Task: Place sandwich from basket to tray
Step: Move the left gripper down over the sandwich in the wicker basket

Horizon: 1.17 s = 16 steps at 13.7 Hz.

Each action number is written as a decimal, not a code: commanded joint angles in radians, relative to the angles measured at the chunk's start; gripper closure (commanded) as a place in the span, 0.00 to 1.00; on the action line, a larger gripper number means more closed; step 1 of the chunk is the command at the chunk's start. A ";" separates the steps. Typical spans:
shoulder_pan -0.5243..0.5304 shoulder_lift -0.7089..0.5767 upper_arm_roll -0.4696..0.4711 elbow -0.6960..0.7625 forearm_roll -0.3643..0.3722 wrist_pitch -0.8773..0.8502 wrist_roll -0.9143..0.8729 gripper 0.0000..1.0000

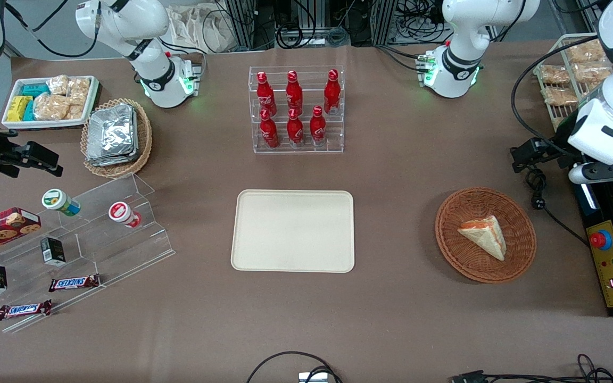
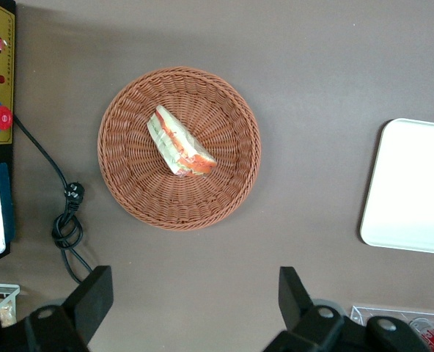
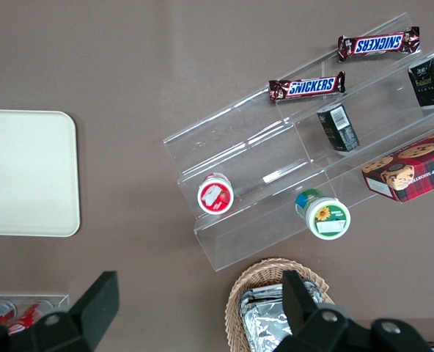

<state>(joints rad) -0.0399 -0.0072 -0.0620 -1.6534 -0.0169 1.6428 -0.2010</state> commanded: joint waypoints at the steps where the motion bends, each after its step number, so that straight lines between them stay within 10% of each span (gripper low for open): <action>1: 0.014 -0.008 -0.015 -0.003 -0.005 -0.003 0.012 0.00; 6: 0.014 0.030 -0.012 -0.110 0.126 0.149 0.000 0.00; 12: 0.012 0.171 0.016 -0.278 0.095 0.460 -0.564 0.00; 16: 0.012 0.269 0.040 -0.348 0.097 0.615 -0.595 0.00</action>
<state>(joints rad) -0.0336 0.2437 -0.0297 -1.9684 0.0748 2.1978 -0.7695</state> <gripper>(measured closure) 0.000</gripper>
